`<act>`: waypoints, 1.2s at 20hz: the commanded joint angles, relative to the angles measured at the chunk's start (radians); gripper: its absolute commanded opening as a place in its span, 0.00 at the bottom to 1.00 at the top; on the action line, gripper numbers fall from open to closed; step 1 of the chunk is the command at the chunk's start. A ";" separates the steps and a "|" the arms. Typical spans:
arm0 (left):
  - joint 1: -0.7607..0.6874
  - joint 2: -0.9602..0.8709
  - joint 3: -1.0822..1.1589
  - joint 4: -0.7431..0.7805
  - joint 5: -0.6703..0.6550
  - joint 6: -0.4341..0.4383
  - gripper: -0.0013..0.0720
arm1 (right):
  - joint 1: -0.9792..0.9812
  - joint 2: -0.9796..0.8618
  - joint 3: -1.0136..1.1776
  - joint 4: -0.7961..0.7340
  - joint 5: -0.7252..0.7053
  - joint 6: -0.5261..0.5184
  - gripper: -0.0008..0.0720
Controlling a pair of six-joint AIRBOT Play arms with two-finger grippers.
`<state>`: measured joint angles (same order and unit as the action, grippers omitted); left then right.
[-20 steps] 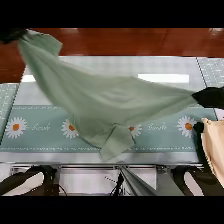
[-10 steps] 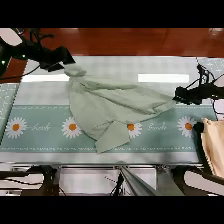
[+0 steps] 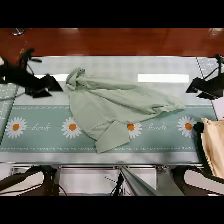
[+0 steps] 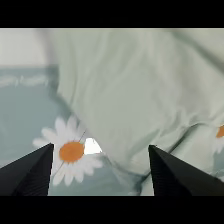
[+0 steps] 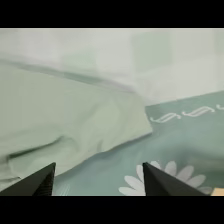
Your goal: Fold the shirts.
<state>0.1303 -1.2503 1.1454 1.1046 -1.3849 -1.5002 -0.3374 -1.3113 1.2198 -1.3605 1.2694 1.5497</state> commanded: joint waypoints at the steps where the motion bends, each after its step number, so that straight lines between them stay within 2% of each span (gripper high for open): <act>1: 0.092 0.185 -0.401 -0.107 0.076 0.084 0.98 | -0.075 0.128 -0.175 0.088 -0.068 -0.018 0.87; 3: 0.127 0.235 -0.585 -0.286 0.103 0.206 0.98 | -0.068 0.186 -0.337 0.204 -0.087 -0.105 0.87; 6: 0.109 0.239 -0.742 -0.451 0.196 0.245 0.98 | -0.063 0.238 -0.486 0.421 -0.142 -0.189 0.87; 8: 0.067 0.237 -0.796 -0.557 0.270 0.277 0.98 | -0.063 0.242 -0.511 0.510 -0.148 -0.226 0.87; 14: -0.124 0.188 -0.806 -0.644 0.417 0.277 0.98 | -0.063 0.242 -0.512 0.505 -0.147 -0.229 0.87; 21: -0.168 0.065 -0.799 -0.692 0.418 0.301 0.98 | -0.063 0.242 -0.512 0.505 -0.145 -0.229 0.87; 24: -0.209 0.042 -0.797 -0.828 0.450 0.391 0.98 | -0.063 0.242 -0.512 0.505 -0.153 -0.227 0.87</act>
<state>-0.0467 -1.1809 0.3466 0.3756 -0.9760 -1.1744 -0.4000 -1.0698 0.7082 -0.8574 1.1229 1.3212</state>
